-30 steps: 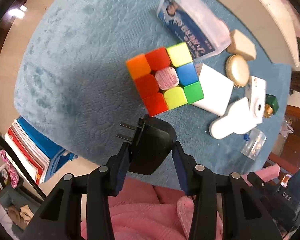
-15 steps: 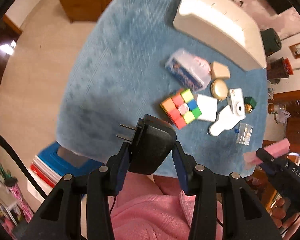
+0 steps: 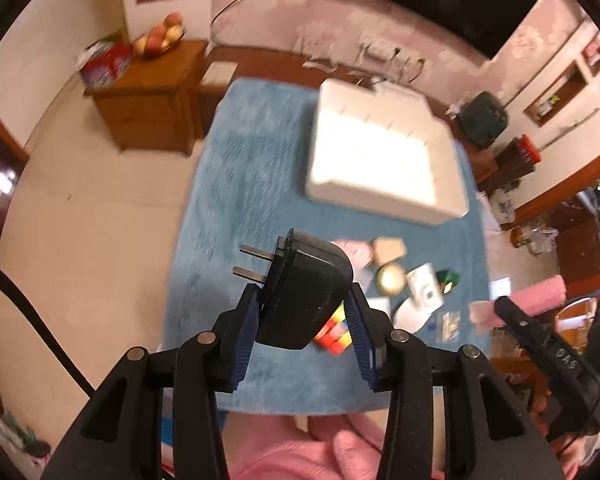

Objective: Organize rigid objects
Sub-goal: 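Lift the black charger and pink rollers and carry both toward the white tray, then lower the charger into the tray with the left tool while the right tool drops the rollers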

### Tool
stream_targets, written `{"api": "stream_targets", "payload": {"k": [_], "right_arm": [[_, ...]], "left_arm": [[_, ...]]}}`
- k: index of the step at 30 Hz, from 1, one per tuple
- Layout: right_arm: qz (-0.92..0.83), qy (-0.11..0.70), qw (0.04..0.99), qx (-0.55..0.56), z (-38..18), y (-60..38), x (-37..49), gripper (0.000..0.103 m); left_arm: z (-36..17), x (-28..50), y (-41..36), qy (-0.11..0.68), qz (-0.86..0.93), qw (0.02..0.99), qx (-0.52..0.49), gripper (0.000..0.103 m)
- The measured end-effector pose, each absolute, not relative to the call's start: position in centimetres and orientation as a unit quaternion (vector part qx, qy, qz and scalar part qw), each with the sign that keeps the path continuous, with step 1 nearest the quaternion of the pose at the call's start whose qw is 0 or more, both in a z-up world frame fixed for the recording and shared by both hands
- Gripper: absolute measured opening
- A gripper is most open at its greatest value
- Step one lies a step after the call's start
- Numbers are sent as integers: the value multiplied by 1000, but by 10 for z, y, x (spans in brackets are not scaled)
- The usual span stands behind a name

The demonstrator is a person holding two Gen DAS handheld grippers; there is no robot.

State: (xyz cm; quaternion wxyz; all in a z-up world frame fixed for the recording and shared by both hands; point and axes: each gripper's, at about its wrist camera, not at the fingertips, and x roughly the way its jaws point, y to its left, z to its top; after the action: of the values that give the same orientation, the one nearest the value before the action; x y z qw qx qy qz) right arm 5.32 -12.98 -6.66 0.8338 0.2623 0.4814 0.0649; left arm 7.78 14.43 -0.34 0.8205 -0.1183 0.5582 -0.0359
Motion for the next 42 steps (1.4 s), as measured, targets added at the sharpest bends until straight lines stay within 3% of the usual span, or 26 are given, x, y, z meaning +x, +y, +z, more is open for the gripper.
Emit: {"api": "stream_targets", "payload": {"k": [9,14,34,40,42], "right_arm": [[99,426,871,224,-25,-134,111,28],[106,414,881,204,-23,-142,153,29],[157,481,841,189,-125,-166,291,30],[148,508,824,202,-145,-169,306,32],[141,510,824,203,-147,-171,307,39]], "left_arm": [[44,131,105,479,-55,872,-86,46],[44,166,82,456,-58,884,-86,46],[-62,278,26,477,-57,871,-105,47],[-80,291,31,497,-34,860,-111,47],[-82,295,35,500,-30,857,-122,50]]}}
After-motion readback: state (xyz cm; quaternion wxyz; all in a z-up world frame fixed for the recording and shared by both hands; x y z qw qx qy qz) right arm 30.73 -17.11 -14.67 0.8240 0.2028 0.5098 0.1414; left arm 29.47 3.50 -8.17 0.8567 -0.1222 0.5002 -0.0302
